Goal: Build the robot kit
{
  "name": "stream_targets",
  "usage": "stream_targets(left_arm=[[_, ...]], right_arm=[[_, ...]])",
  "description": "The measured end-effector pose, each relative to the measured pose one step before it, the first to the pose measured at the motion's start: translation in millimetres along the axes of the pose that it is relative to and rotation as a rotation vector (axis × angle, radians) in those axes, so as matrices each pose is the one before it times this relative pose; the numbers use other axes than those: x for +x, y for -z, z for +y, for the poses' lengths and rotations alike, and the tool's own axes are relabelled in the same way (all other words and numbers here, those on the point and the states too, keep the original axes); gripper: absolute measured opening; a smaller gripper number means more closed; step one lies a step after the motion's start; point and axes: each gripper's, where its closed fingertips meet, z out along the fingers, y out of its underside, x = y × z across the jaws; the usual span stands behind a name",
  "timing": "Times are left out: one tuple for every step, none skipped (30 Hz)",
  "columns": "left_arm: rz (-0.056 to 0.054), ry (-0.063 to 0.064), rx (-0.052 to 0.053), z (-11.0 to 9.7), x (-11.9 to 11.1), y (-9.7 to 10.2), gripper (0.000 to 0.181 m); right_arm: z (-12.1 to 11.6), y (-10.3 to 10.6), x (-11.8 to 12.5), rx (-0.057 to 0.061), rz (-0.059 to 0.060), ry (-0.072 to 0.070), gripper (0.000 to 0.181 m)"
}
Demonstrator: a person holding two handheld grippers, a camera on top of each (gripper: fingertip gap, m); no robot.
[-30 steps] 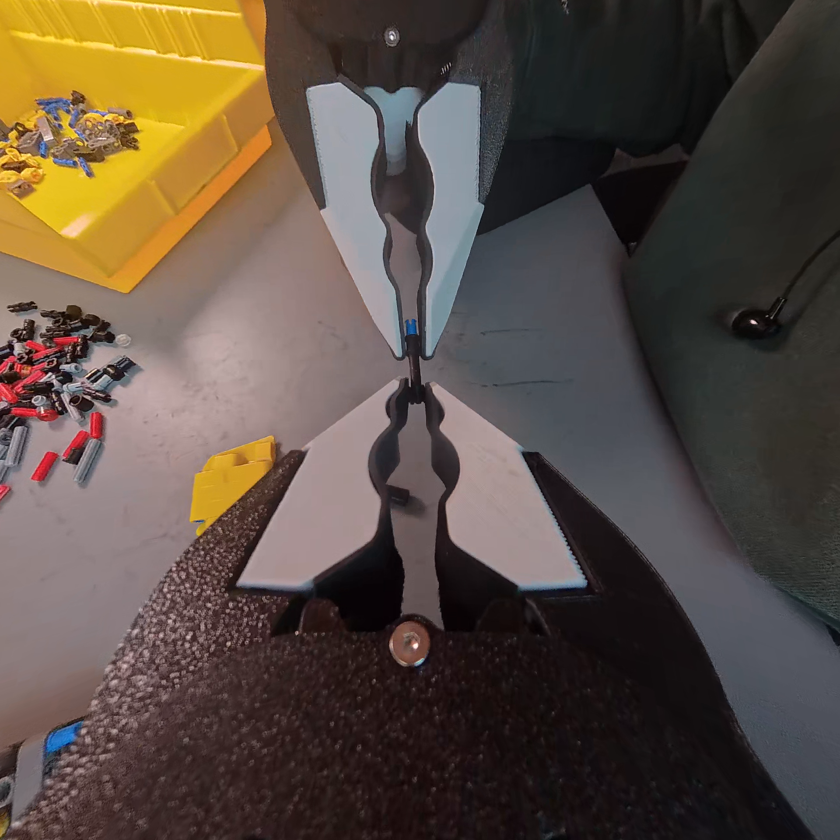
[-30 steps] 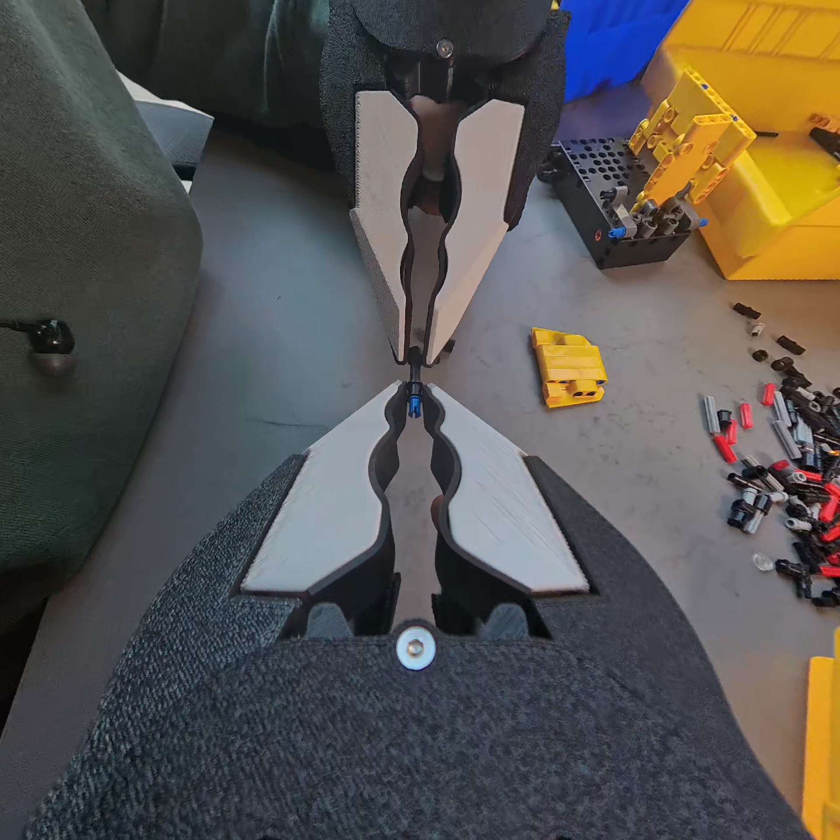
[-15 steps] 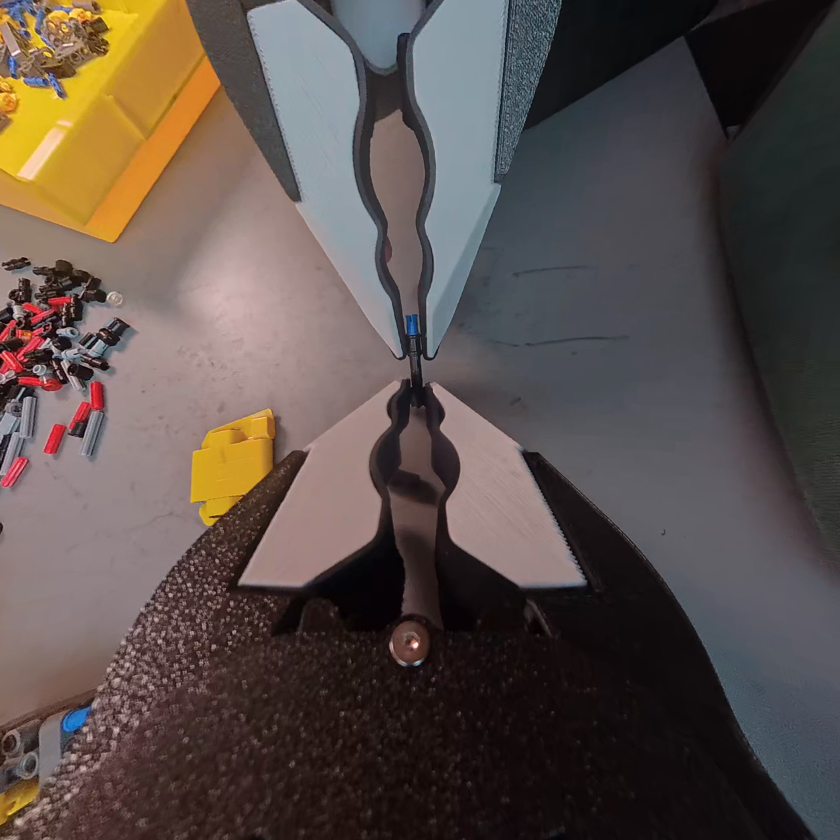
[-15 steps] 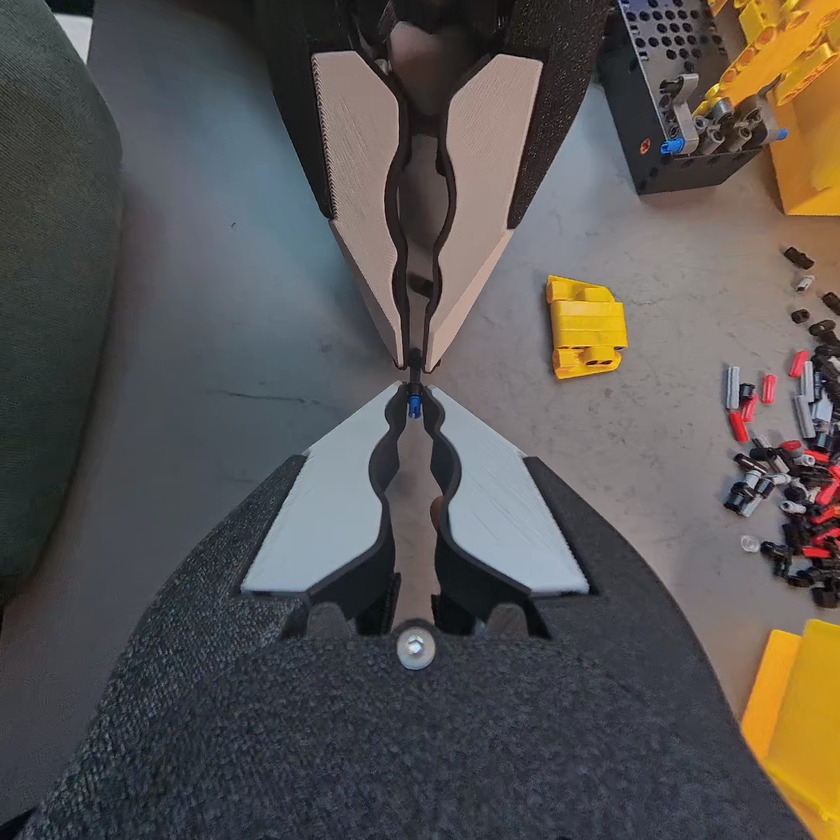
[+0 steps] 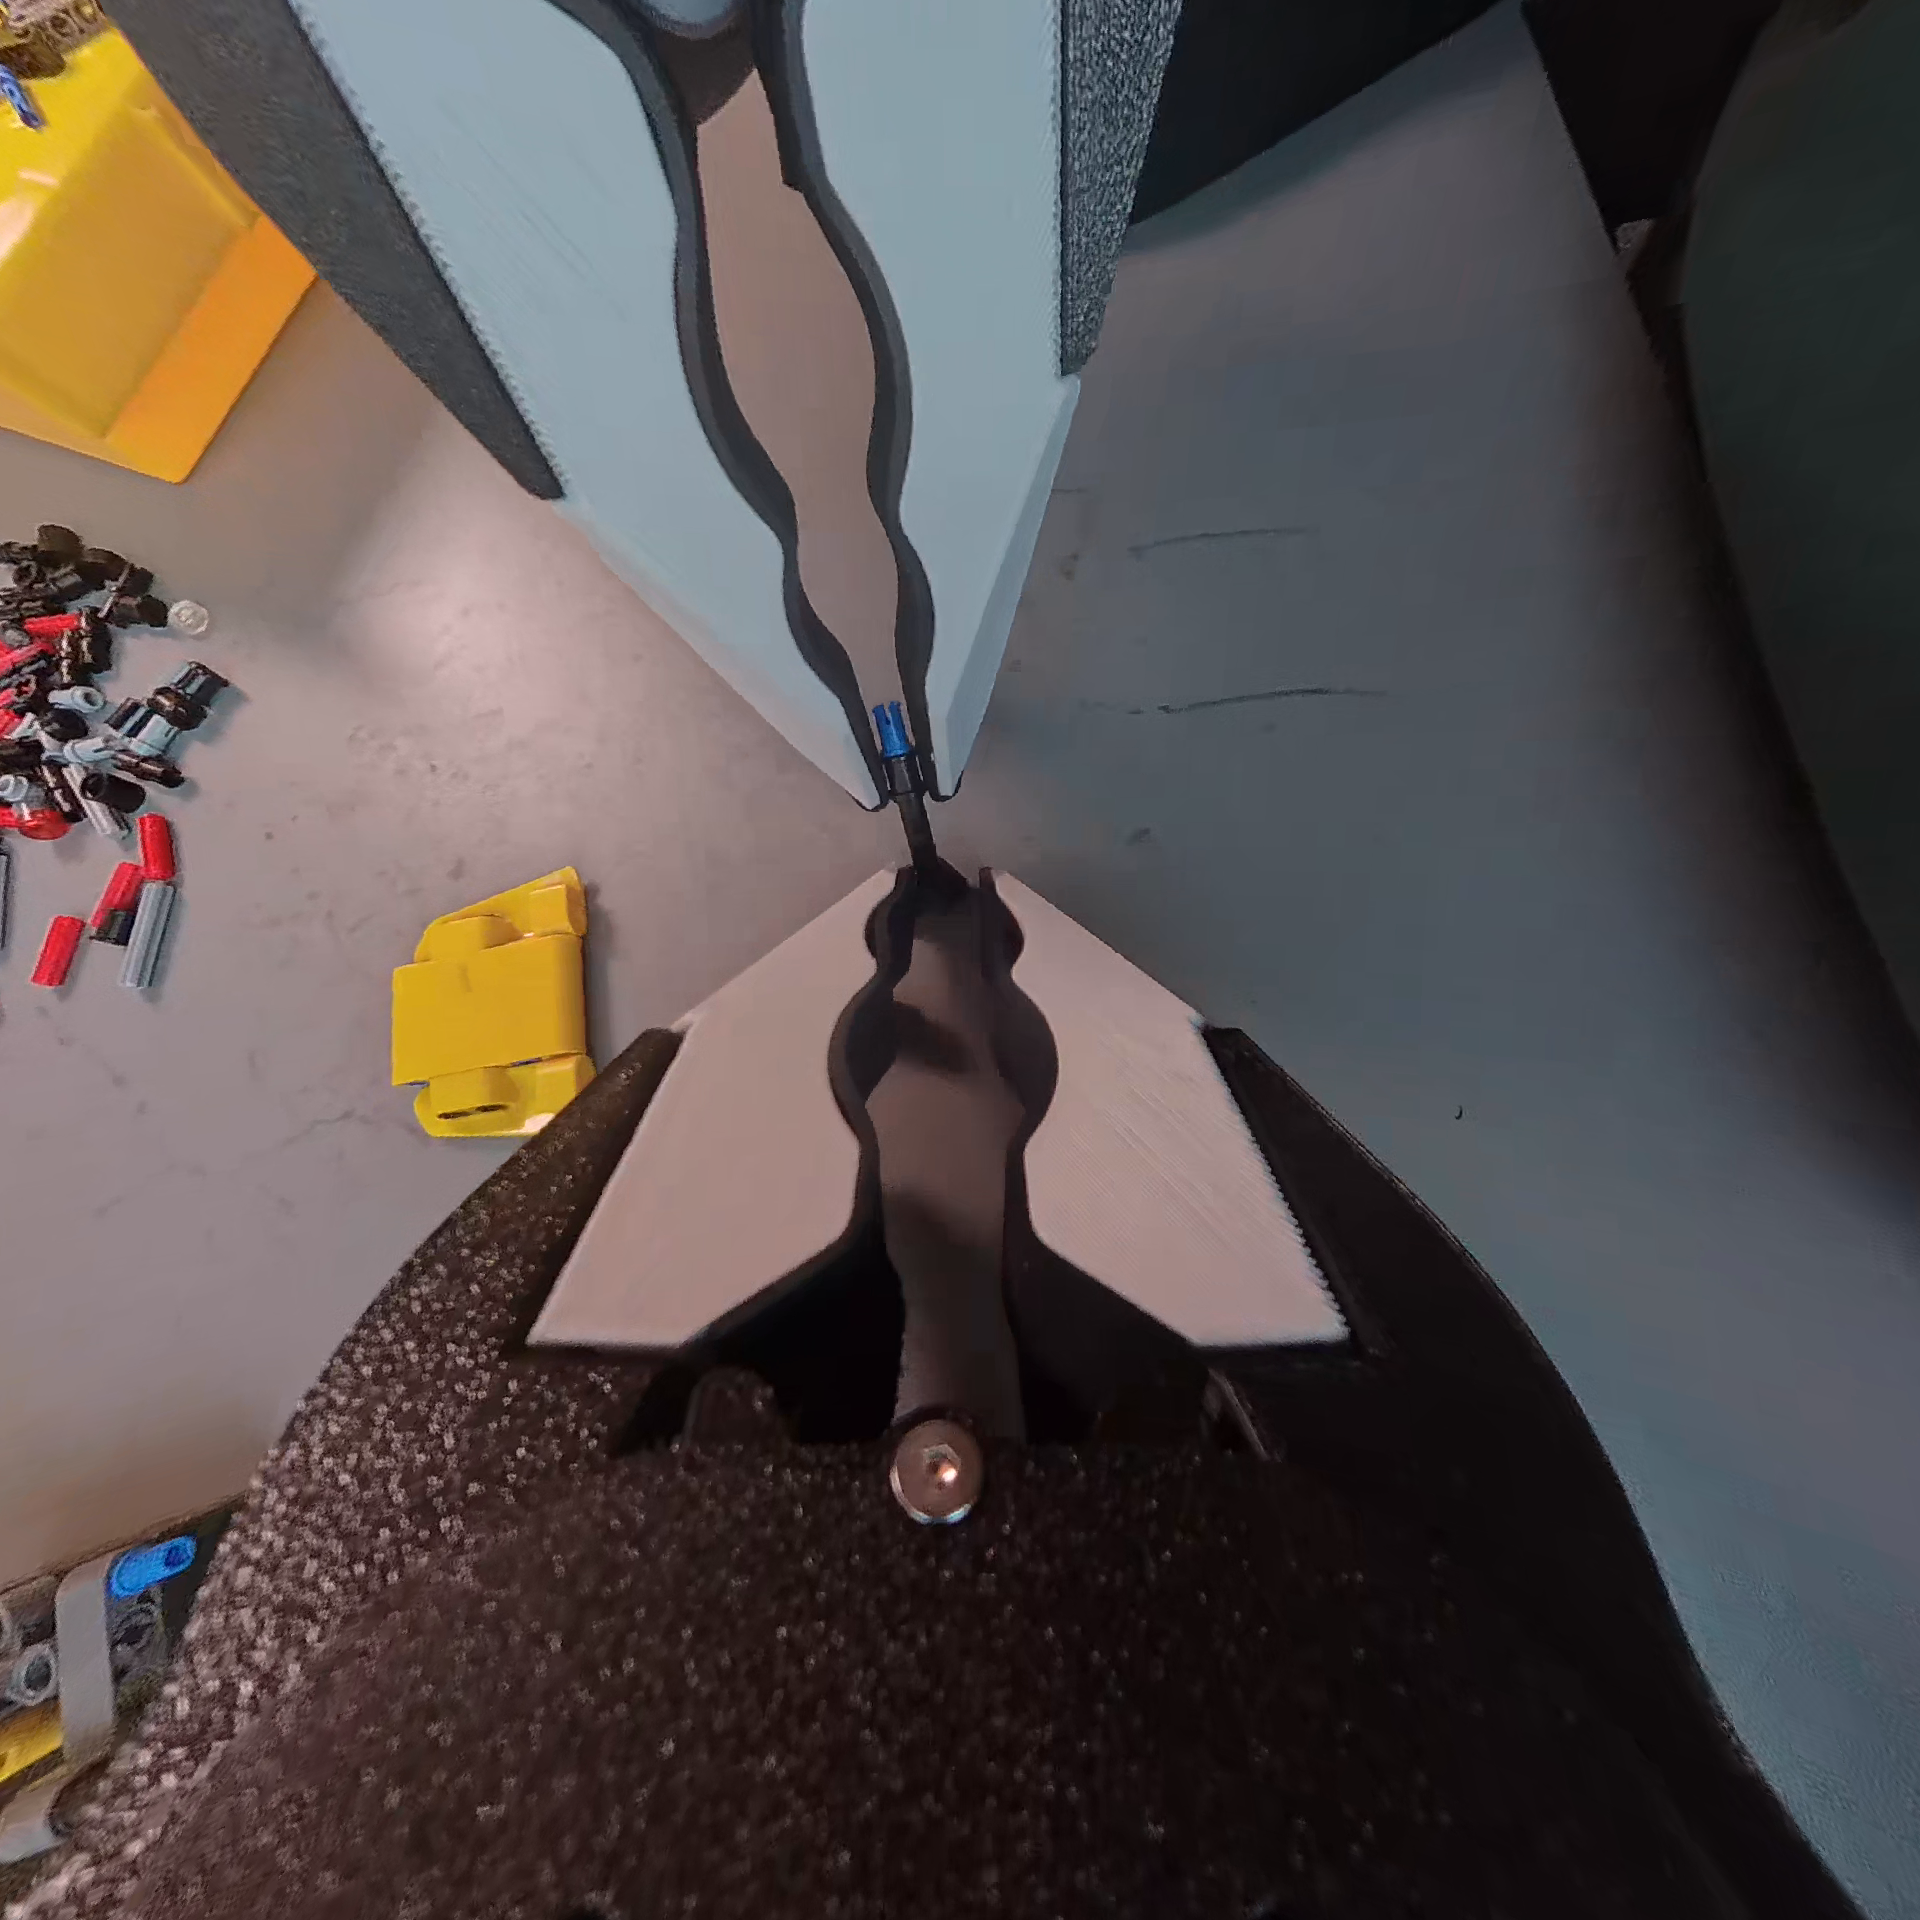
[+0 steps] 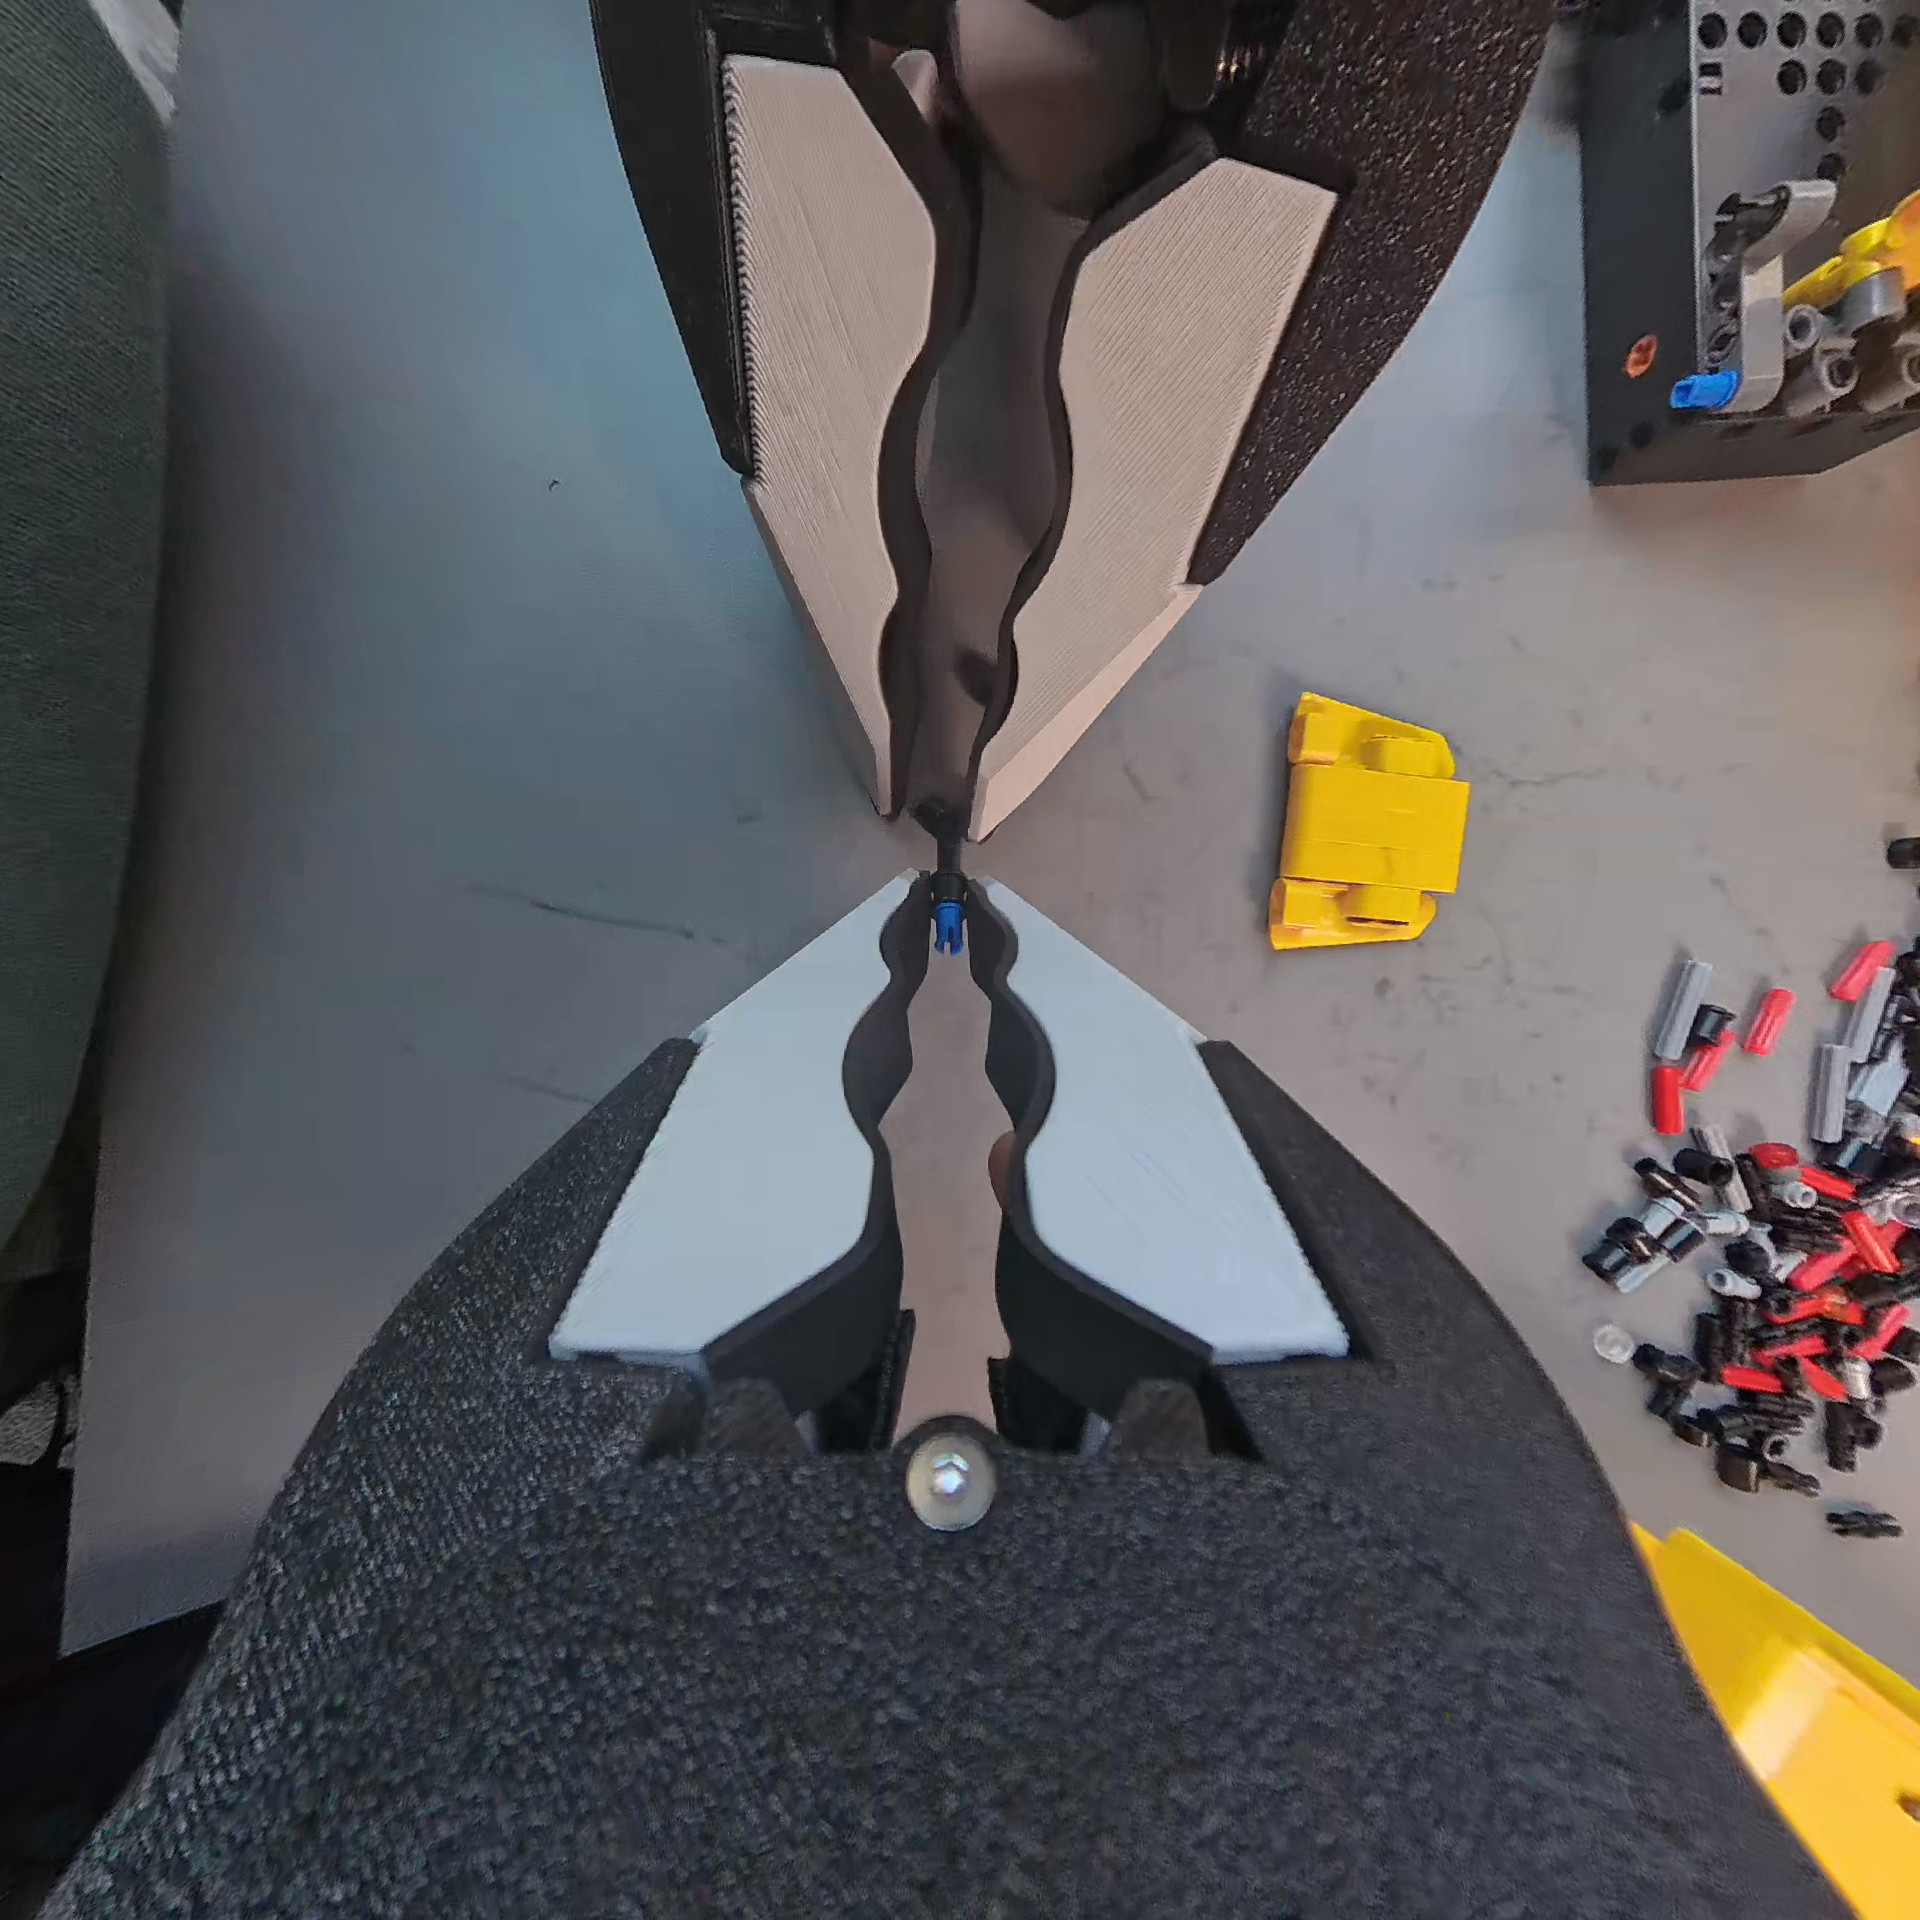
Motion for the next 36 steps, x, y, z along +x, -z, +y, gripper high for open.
stream_targets(left_arm=[[0.0009,-0.004,-0.0076,1.01,0.63,0.79,0.012],[-0.0002,-0.0038,-0.0067,1.01,0.46,0.71,0.013],[-0.0027,-0.0013,-0.0036,0.68,-0.18,1.07,0.014],[-0.0035,-0.0003,-0.0035,0.69,-0.59,1.14,0.014],[-0.002,0.0004,0.0015,0.27,-0.65,1.41,0.014],[0.0036,0.0029,0.0055,-0.34,0.01,1.32,0.013],[0.0028,0.0029,0.0065,-0.51,-0.14,1.08,0.012],[-0.0005,0.0012,0.0047,-0.28,-0.52,0.52,0.012],[0.0023,0.0016,0.0022,0.17,-0.09,-0.21,0.011],[0.0072,0.0018,0.0014,0.51,0.86,-0.58,0.012],[0.008,-0.0004,-0.0011,0.65,1.25,-0.83,0.012],[-0.0012,-0.0024,-0.0056,1.03,0.18,-0.99,0.012],[-0.004,-0.0035,-0.0045,0.52,-0.22,-0.82,0.012],[-0.0013,-0.0029,0.0013,-0.52,0.31,-0.57,0.011],[-0.0037,-0.0027,0.0007,-0.32,-0.16,-0.44,0.011],[-0.005,-0.0035,0.0015,-0.42,-0.41,-0.5,0.01],[-0.0042,-0.0016,0.002,-0.49,-0.47,-0.59,0.01],[-0.0034,0.0008,0.0028,-0.56,-0.47,-0.52,0.01],[-0.0045,0.0014,0.0022,-0.35,-0.7,-0.53,0.01],[-0.006,0.0005,0.0011,-0.44,-0.68,-0.49,0.01],[-0.0065,-0.0007,-0.0007,-0.29,-0.58,-0.4,0.01],[-0.009,-0.001,-0.0023,-0.27,-0.78,-0.3,0.01],[-0.0062,-0.0006,-0.0014,-0.44,-0.41,0.01,0.01],[-0.0016,0.0033,0.0006,-0.65,-0.08,0.38,0.01],[0.004,0.0074,0.0045,-1.04,0.4,0.84,0.01],[0.0137,0.009,0.0072,-1.18,1.53,1.3,0.011],[0.0211,0.0116,0.0048,-0.34,2.18,1.33,0.011],[0.0286,0.0131,0.001,0.52,3.07,1.11,0.011],[0.0316,0.0105,-0.0028,1.42,3.64,0.73,0.012],[0.0182,0.0044,-0.0041,1.61,2.01,0.45,0.012],[0.0023,-0.0007,-0.0035,1.1,0.01,0.57,0.012],[0.0063,-0.0021,-0.0011,0.25,0.72,1.05,0.012],[0.0128,-0.0002,0.0039,-0.57,1.81,1.31,0.012],[0.009,-0.0014,0.0093,-1.29,1.32,1.55,0.012],[0.0038,-0.004,0.0079,-1.08,0.57,1.54,0.012],[-0.0013,-0.004,0.0019,-0.03,-0.37,1.16,0.012]], right_arm=[[-0.17,-0.07,0.15,-0.014,-0.0031,0.0048,0.005],[0.5,-0.23,0.27,-0.0163,-0.0017,0.0062,0.005],[0.82,-0.35,-0.1,-0.0154,-0.0035,0.0072,0.005],[-0.19,0.06,-0.4,-0.0057,-0.0041,0.0047,0.006],[-0.4,0.24,-0.76,-0.003,-0.0067,-0.0012,0.006],[0.45,0.13,-0.42,-0.0061,-0.0036,0.0009,0.006],[0.76,0.22,-0.15,-0.0061,0.0007,0.004,0.006],[0.29,0.38,-0.24,0.0011,-0.0001,0.0018,0.006],[-0.28,0.71,-0.29,0.0084,-0.0008,-0.0023,0.006],[0.11,0.74,0.6,0.0094,0.0042,-0.0062,0.006],[0.39,0.71,0.18,0.0112,0.0035,-0.0061,0.006],[0.31,0.62,-0.87,0.0129,-0.0016,-0.0073,0.006],[0.32,0.33,-1.15,0.0106,-0.0018,-0.009,0.006],[0.11,0.29,-1.51,0.0069,-0.0018,-0.0049,0.006],[-0.3,0.33,-1.45,0.0044,-0.0003,-0.0012,0.006],[-1.07,0.48,-1.07,0.0042,0.0009,0.0013,0.006],[-1.52,0.89,-0.56,0.0038,0.0014,0.0021,0.006],[-1.16,1.03,-0.2,0.0006,0.001,0.0031,0.006],[-0.74,0.87,0.2,-0.002,0.0011,0.0042,0.006],[-0.24,0.65,0.63,-0.0021,0.0018,0.0038,0.006],[0.17,0.28,0.69,-0.0029,0.0021,0.0016,0.006],[0.61,-0.07,0.88,-0.0035,0.0028,0.0014,0.006],[0.57,-0.08,0.61,-0.0023,0.0023,0.0002,0.006],[0.59,-0.16,-0.18,-0.0011,-0.0011,-0.0021,0.006],[0.66,0.05,-0.49,-0.0005,-0.0004,-0.0015,0.006],[0.74,0.11,-0.37,-0.0005,0.0016,-0.001,0.006],[1.17,0.2,-0.37,-0.0015,0.0013,-0.0027,0.006],[1.44,0.32,-0.14,-0.0022,0.0019,-0.004,0.006],[1.58,0.39,0.08,-0.0014,0.0034,-0.0043,0.006],[1.33,0.6,-0.03,0.0012,0.0026,-0.0053,0.006],[1.28,0.58,-0.44,0.0024,0.0001,-0.0066,0.006],[1.22,0.56,-0.39,0.002,0.0012,-0.0058,0.006],[1.38,0.21,-0.32,0.0015,0.0022,-0.0044,0.006],[1.26,0.16,-0.33,0.0019,0.0025,-0.004,0.006],[0.93,-0.1,-0.52,0.0029,0.0023,-0.0038,0.006],[0.89,-0.11,-0.71,0.0037,0.0013,-0.0036,0.006]])
